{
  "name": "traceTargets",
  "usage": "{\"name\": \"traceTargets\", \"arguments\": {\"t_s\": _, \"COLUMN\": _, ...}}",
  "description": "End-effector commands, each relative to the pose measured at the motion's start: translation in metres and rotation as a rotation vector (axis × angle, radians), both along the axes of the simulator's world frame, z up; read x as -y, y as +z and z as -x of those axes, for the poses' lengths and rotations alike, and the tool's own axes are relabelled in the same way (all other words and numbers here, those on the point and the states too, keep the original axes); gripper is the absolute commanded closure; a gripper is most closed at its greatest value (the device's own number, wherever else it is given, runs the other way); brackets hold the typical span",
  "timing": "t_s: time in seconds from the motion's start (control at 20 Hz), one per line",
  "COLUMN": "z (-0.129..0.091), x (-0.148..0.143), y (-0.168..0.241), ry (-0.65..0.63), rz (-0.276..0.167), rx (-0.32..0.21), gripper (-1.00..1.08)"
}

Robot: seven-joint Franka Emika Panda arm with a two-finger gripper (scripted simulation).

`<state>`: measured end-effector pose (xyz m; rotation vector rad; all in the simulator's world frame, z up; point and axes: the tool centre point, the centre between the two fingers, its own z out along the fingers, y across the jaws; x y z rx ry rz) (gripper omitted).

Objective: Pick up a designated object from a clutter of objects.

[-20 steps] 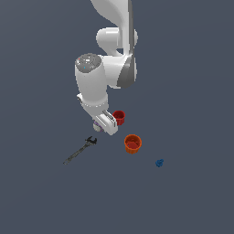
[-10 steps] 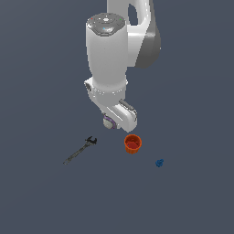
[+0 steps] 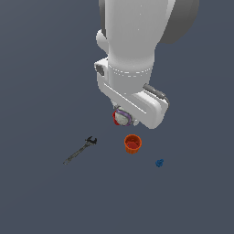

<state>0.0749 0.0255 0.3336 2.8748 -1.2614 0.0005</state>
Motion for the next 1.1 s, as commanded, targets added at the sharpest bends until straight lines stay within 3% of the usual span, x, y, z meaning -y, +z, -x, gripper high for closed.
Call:
{"name": "traceTargets", "arguments": {"t_s": 0.0, "z": -0.008, "x": -0.010, "y": 0.016, "ry": 0.000, "rz": -0.001, "rx": 0.001, "gripper": 1.08}}
{"name": "traceTargets", "arguments": {"t_s": 0.5, "z": -0.032, "x": -0.035, "y": 0.059, "ry": 0.000, "rz": -0.002, "rx": 0.001, "gripper": 1.08}}
{"name": "traceTargets", "arguments": {"t_s": 1.05, "z": -0.041, "x": -0.044, "y": 0.073, "ry": 0.000, "rz": -0.002, "rx": 0.001, "gripper": 1.08}}
